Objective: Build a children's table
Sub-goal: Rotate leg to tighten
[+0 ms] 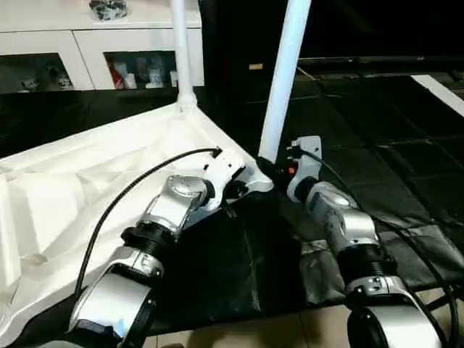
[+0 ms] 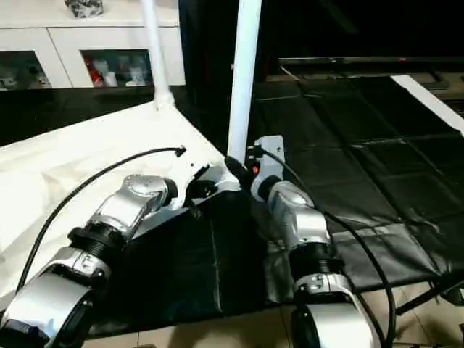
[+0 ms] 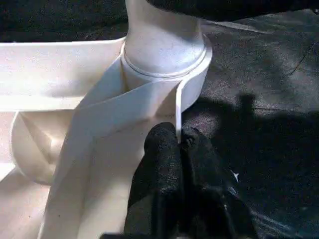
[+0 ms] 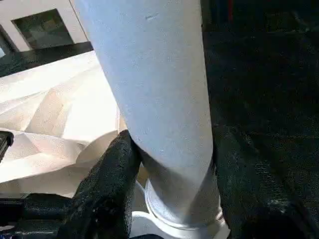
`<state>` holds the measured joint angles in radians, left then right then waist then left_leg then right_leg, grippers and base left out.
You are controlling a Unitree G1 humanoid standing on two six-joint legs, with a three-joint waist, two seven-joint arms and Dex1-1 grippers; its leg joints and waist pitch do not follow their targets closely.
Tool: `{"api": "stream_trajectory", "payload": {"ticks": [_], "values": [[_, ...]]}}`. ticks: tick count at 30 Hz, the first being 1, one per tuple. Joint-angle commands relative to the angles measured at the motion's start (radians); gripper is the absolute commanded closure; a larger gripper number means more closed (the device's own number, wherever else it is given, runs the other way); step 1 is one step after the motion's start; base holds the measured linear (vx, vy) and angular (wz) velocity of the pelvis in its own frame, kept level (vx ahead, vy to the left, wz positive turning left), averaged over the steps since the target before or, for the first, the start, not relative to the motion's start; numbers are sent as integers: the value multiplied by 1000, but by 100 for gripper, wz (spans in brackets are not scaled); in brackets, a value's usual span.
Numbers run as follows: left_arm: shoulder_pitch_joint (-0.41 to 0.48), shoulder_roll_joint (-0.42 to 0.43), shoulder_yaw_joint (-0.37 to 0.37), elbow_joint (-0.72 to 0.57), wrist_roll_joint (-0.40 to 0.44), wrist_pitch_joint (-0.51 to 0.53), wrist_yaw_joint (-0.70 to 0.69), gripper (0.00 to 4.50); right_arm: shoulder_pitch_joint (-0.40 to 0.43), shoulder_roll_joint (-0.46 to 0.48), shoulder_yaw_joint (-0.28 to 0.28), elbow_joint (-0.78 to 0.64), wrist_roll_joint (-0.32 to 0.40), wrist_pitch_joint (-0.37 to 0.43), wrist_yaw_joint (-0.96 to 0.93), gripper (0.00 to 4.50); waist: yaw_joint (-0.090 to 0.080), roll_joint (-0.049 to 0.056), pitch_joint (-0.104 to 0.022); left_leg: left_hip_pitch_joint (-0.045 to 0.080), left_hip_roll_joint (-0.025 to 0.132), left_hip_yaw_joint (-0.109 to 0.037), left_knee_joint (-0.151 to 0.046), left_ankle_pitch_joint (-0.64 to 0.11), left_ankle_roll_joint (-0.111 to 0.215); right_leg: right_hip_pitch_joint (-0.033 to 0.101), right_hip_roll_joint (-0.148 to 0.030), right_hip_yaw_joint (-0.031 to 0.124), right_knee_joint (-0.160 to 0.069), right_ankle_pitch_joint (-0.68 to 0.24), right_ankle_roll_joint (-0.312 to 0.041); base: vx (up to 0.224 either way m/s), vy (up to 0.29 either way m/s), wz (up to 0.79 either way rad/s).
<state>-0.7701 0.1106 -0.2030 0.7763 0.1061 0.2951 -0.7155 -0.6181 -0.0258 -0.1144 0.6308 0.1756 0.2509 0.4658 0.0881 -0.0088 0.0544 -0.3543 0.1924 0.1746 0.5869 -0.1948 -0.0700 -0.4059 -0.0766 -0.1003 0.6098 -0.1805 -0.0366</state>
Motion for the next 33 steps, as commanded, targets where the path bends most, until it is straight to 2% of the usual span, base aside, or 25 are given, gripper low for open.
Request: {"api": "stream_trajectory", "payload": {"ticks": [1,3,4,5,6,9,10,11,15,17,19,21,23,26,30,33], "values": [[-40,-28,-26,-36,-23,-61,-32,450,41,58,100,19,17,54,102,186,8,1,-72,0,37,-11,-59,-79,72,70,-82,59,-68,-114,-213,0,0,0],[-29,-2,-35,-38,-15,-79,-70,450,71,18,112,-16,15,46,145,186,11,-1,-72,0,35,-11,-59,-85,74,72,-81,60,-68,-116,-204,0,0,0],[-28,1,-36,-39,-15,-81,-74,450,74,14,113,-20,15,45,150,166,12,0,-73,1,37,-12,-59,-81,73,72,-82,60,-68,-109,-207,0,0,0],[-19,23,-43,-43,-11,-97,-109,450,98,-28,124,-50,12,36,195,166,12,1,-73,-1,37,-12,-59,-80,73,72,-83,60,-65,-95,-211,0,0,0],[-11,43,-50,-47,-9,-115,-141,450,117,-68,129,-74,10,24,236,142,12,-1,-71,-3,35,-12,-58,-97,79,76,-80,58,-70,-107,-202,0,0,0],[0,71,-60,-54,-9,-134,-192,450,141,-124,130,-107,12,7,304,127,12,-2,-70,-1,37,-12,-60,-108,74,74,-83,59,-73,-141,-197,0,0,0],[11,101,-74,-60,-5,-165,-245,450,156,-179,124,-137,22,-4,375,104,15,0,-70,1,37,-12,-59,-112,74,72,-83,59,-75,-158,-194,0,0,0],[17,115,-80,-65,-8,-170,-276,450,164,-205,122,-154,32,-8,415,104,18,-1,-70,2,39,-11,-59,-108,77,71,-82,61,-74,-149,-192,0,0,0],[30,144,-95,-80,-15,-204,-344,450,176,-263,118,-190,56,-14,511,72,34,1,-72,5,44,-10,-57,-103,81,68,-83,60,-66,-114,-212,0,0,0],[53,195,-125,-115,-32,-257,-475,450,186,-341,140,-229,67,-23,634,46,42,0,-71,4,46,-9,-57,-103,80,68,-83,60,-65,-119,-210,0,0,0],[56,200,-129,-119,-34,-262,-489,450,187,-349,144,-233,66,-25,647,34,50,0,-70,3,48,-8,-56,-102,78,67,-82,61,-63,-120,-207,0,0,0],[70,231,-153,-142,-41,-292,-571,450,184,-393,183,-241,49,-64,717,34,58,1,-70,4,46,-9,-57,-120,71,65,-84,58,-67,-149,-203,0,0,0],[76,242,-164,-152,-44,-305,-605,450,183,-406,200,-248,51,-73,757,34,59,1,-69,4,47,-9,-58,-132,66,64,-85,59,-70,-180,-192,0,0,0],[85,261,-183,-170,-50,-324,-668,450,172,-411,234,-252,54,-87,824,34,61,2,-68,8,50,-9,-59,-143,58,61,-84,59,-71,-199,-195,0,0,0],[88,269,-192,-184,-62,-333,-707,450,148,-393,262,-226,51,-94,859,34,65,0,-71,5,50,-11,-59,-128,56,62,-86,59,-65,-175,-204,0,0,0],[90,273,-200,-202,-69,-333,-743,450,117,-378,288,-186,69,-85,915,68,65,1,-71,4,49,-10,-57,-122,57,62,-85,59,-64,-167,-208,0,0,0]]}}
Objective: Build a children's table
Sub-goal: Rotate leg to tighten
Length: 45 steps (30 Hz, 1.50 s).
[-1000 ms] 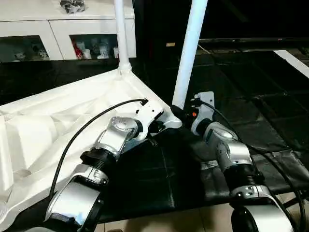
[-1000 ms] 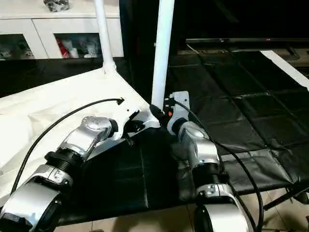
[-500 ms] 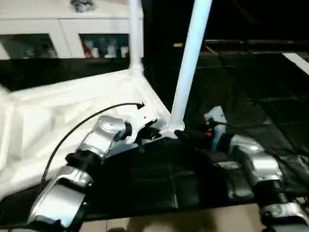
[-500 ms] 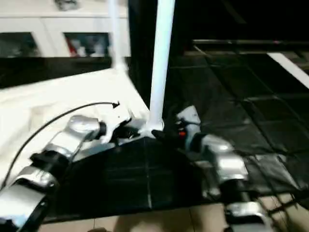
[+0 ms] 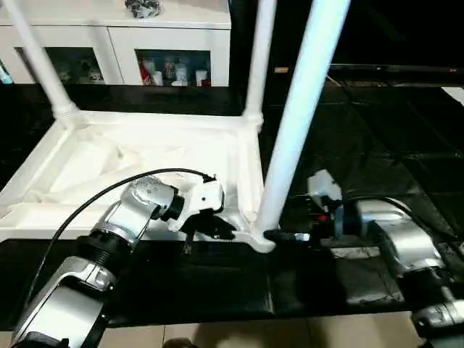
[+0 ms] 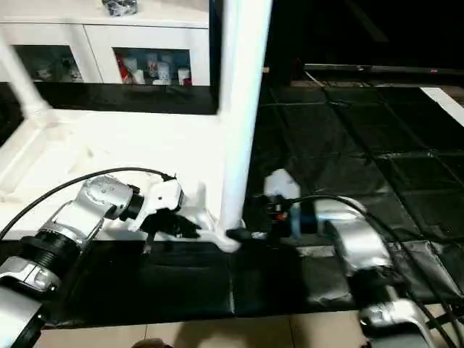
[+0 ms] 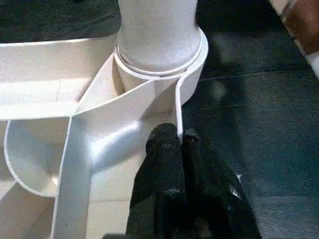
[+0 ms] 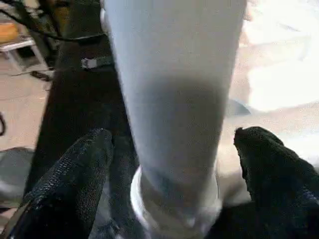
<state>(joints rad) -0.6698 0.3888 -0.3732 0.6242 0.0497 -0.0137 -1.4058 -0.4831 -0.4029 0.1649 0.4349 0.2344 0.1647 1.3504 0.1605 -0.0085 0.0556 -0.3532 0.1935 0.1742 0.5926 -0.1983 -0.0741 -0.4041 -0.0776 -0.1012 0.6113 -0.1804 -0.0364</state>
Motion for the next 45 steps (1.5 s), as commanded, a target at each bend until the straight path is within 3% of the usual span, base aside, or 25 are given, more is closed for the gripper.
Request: {"api": "stream_trajectory", "payload": {"ticks": [1,7,8,19,31,35,36,41,42,45], "values": [[-10,-5,-30,-50,-12,-24,-53,450,-18,-1,8,9,10,2,30,71,-7,1,-72,3,49,-10,-64,-119,61,60,-84,60,-65,-168,-210,0,0,0],[-12,-3,-30,-51,-14,-24,-62,450,-37,8,31,47,4,-5,65,121,-1,2,-74,4,48,-9,-63,-112,59,60,-83,60,-64,-154,-209,0,0,0],[-12,-3,-30,-51,-14,-24,-62,450,-37,8,31,47,4,-5,65,131,0,-3,-74,3,48,-9,-62,-108,59,62,-84,60,-63,-158,-207,0,0,0],[-14,-2,-27,-43,-11,-21,-52,450,-48,19,40,73,16,1,98,229,0,1,-75,3,48,-9,-62,-100,60,61,-82,59,-62,-151,-203,0,0,0],[-15,-22,-5,-34,-24,17,-1,450,43,32,29,-25,53,45,70,242,6,5,-75,4,48,-10,-62,-108,55,61,-82,60,-64,-149,-200,0,0,0],[-28,-56,18,-18,-28,58,69,450,75,56,7,-58,68,87,2,243,9,4,-72,10,48,-9,-64,-134,45,58,-84,61,-73,-211,-183,0,0,0],[-39,-83,35,-6,-28,85,127,450,92,77,-7,-66,72,105,-44,243,5,8,-71,7,48,-10,-66,-141,40,58,-82,60,-75,-220,-181,0,0,0],[-73,-165,68,38,-14,163,298,450,94,169,-46,-11,26,118,-260,243,-5,3,-69,5,40,-15,-70,-167,18,62,-85,56,-89,-331,-135,0,0,0],[-89,-196,80,58,-8,193,360,450,75,210,-58,34,-1,113,-352,243,-14,5,-67,5,39,-14,-71,-167,13,58,-84,57,-90,-338,-133,0,0,0],[-119,-248,103,87,-1,252,464,450,36,285,-69,94,-18,142,-486,243,-36,1,-66,-4,32,-19,-72,-168,3,67,-86,51,-98,-404,-110,0,0,0]]}}
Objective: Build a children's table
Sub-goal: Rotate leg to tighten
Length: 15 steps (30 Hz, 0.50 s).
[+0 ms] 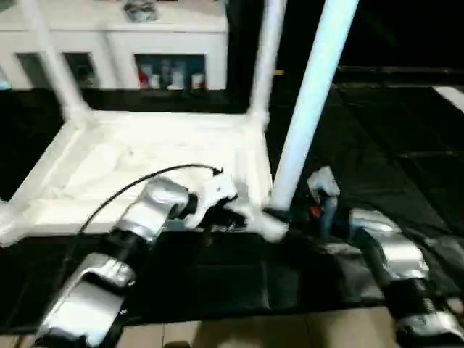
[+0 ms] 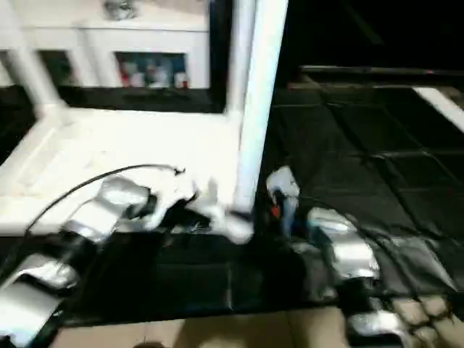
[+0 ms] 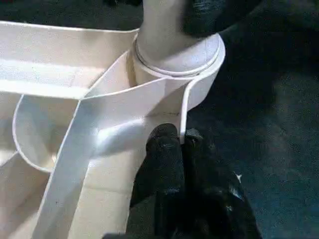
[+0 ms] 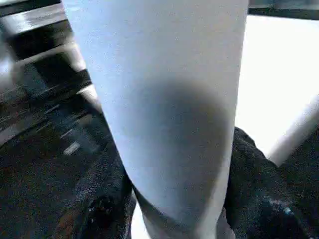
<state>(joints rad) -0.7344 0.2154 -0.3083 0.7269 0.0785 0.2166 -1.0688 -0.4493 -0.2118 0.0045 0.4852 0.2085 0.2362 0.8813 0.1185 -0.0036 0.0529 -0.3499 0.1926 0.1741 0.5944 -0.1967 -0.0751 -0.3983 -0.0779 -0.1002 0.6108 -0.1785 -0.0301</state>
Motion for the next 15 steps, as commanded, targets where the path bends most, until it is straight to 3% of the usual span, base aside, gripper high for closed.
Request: {"api": "stream_trajectory", "payload": {"ticks": [1,6,9,10,11,12,14,15], "values": [[-64,-89,47,-4,-27,35,163,450,-11,118,89,58,6,68,-48,243,3,-5,-64,-6,33,-19,-74,-166,5,60,-86,50,-98,-407,-112,0,0,0],[-98,-144,81,39,-17,72,324,450,-84,221,71,142,-12,81,-199,244,-20,-2,-67,-7,32,-15,-69,-129,34,58,-80,53,-88,-287,-160,0,0,0],[-112,-164,99,60,-9,77,394,450,-126,262,55,194,-34,76,-286,244,-27,0,-65,-4,31,-15,-70,-150,30,57,-80,52,-93,-313,-162,0,0,0],[-123,-172,107,77,8,73,447,450,-178,289,35,265,-62,61,-382,244,-26,-6,-65,-4,31,-14,-70,-152,37,58,-81,53,-95,-319,-157,0,0,0],[-123,-172,107,77,8,73,447,450,-178,289,35,265,-62,61,-382,244,-29,-2,-66,-6,33,-16,-70,-145,32,57,-82,55,-87,-307,-164,0,0,0],[-125,-166,108,77,19,72,460,450,-211,302,13,309,-71,40,-432,244,-33,-5,-65,-7,31,-17,-73,-147,28,59,-80,52,-91,-316,-159,0,0,0],[-120,-157,105,68,23,74,451,450,-209,299,9,309,-72,29,-420,180,-34,-3,-65,-2,32,-14,-70,-150,37,55,-82,56,-91,-301,-165,0,0,0],[-116,-149,102,62,25,73,442,450,-201,293,8,303,-73,25,-406,180,-31,-3,-67,-3,33,-14,-70,-135,45,57,-81,57,-86,-267,-172,0,0,0]]}}
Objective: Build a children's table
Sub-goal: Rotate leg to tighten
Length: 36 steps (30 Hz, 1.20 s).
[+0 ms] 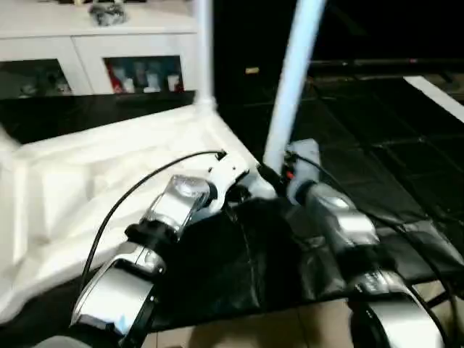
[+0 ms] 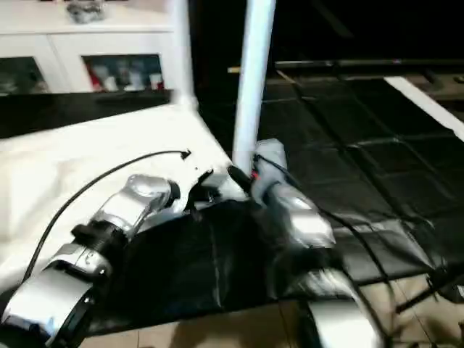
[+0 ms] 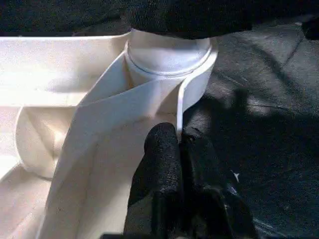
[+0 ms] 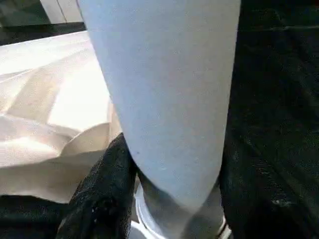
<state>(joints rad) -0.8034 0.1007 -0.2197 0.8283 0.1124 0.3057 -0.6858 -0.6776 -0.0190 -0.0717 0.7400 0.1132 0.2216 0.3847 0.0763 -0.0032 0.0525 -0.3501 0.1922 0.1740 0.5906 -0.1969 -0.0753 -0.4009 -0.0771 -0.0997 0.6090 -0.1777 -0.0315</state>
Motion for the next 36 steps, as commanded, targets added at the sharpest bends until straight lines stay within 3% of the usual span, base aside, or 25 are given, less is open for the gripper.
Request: {"api": "stream_trajectory", "payload": {"ticks": [1,5,7,12,18,19,20,23,24,25,26,28,29,36], "values": [[-43,-29,10,-43,-8,-17,53,450,32,97,86,46,20,39,97,181,11,-3,-67,-5,35,-14,-67,-129,49,60,-82,57,-82,-247,-176,0,0,0],[-30,-14,9,-50,-11,-34,33,450,67,66,93,25,3,22,123,132,13,-3,-68,-7,34,-12,-65,-110,63,63,-82,58,-76,-187,-194,0,0,0],[-26,-9,8,-51,-11,-44,26,450,76,55,91,21,0,8,133,126,13,2,-67,-7,34,-13,-66,-117,65,64,-83,57,-77,-197,-194,0,0,0],[-5,19,-4,-66,-10,-80,-29,450,140,-13,97,-41,0,-28,201,86,14,-1,-64,-7,35,-13,-67,-138,65,64,-82,57,-85,-235,-180,0,0,0],[29,77,-32,-92,-12,-109,-136,450,241,-140,76,-206,41,-21,349,29,26,-2,-71,-5,41,-12,-63,-89,98,64,-82,60,-66,-91,-223,0,0,0],[37,90,-41,-99,-13,-121,-165,450,253,-165,67,-227,51,-22,377,29,26,2,-70,-5,41,-13,-63,-91,96,63,-82,60,-66,-93,-228,0,0,0],[44,105,-47,-106,-14,-129,-193,450,265,-191,55,-248,65,-22,408,5,28,-1,-70,-4,39,-11,-62,-99,97,64,-81,59,-70,-100,-228,0,0,0],[57,130,-59,-118,-18,-145,-249,450,286,-242,34,-287,98,-17,464,1,37,-3,-67,-4,40,-11,-63,-120,91,65,-83,60,-76,-155,-210,0,0,0],[64,143,-65,-126,-19,-157,-277,450,299,-273,21,-309,117,-10,497,1,40,-9,-64,-3,39,-10,-65,-131,89,64,-83,59,-79,-194,-197,0,0,0],[78,167,-75,-145,-26,-172,-332,450,321,-321,8,-340,140,-6,548,1,41,-7,-63,-2,40,-10,-65,-135,85,62,-83,59,-80,-213,-191,0,0,0],[80,170,-76,-147,-26,-173,-338,450,324,-326,7,-344,142,-5,553,1,42,-14,-63,-3,39,-9,-65,-138,86,63,-83,58,-83,-230,-181,0,0,0],[92,191,-85,-163,-30,-193,-381,450,344,-366,0,-361,155,4,595,1,46,-11,-64,-2,41,-9,-64,-124,84,59,-83,60,-81,-235,-173,0,0,0],[100,206,-93,-173,-30,-216,-410,450,357,-392,-6,-372,163,7,622,1,46,-19,-64,-3,41,-8,-65,-122,86,58,-81,59,-81,-234,-172,0,0,0],[119,254,-114,-203,-44,-260,-511,450,382,-450,-6,-409,189,20,676,1,58,-18,-62,-1,42,-7,-64,-120,83,55,-83,58,-83,-272,-156,0,0,0]]}}
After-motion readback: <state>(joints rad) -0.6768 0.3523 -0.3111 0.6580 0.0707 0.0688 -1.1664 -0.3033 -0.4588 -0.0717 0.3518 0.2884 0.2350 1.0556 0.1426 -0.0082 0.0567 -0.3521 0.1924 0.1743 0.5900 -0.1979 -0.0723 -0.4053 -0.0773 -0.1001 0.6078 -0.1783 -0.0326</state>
